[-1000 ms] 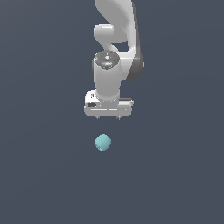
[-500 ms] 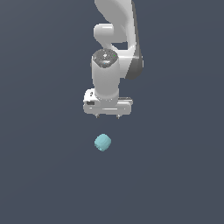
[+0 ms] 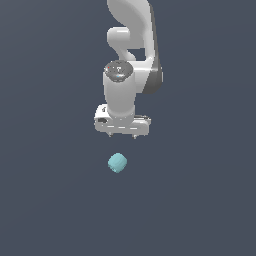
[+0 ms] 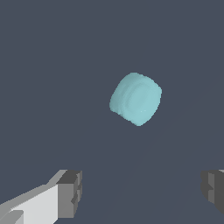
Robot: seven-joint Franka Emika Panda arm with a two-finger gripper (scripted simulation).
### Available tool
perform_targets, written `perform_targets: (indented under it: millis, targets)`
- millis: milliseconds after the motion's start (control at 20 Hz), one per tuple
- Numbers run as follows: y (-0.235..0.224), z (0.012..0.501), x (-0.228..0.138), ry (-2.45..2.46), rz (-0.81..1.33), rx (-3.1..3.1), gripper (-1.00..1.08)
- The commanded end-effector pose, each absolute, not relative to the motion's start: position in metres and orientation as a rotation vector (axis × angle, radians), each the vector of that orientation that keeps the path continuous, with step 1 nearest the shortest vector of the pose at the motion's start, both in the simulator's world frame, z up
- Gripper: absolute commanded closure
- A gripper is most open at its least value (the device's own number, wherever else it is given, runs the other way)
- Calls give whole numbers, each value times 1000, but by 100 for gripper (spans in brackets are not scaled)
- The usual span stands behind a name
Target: Pick up the object and move it to a goal position.
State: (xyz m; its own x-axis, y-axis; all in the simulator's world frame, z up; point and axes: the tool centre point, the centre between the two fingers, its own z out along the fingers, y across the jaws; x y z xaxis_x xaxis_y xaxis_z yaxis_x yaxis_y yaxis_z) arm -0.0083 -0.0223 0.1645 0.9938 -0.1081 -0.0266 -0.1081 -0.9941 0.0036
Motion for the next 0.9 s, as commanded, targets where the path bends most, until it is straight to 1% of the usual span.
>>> perform_targets:
  millis: [0,850]
  targets:
    - [-24,160,-4,-229,-40,3132,-92]
    - [-43,105,43,-862,-9,3022,-92]
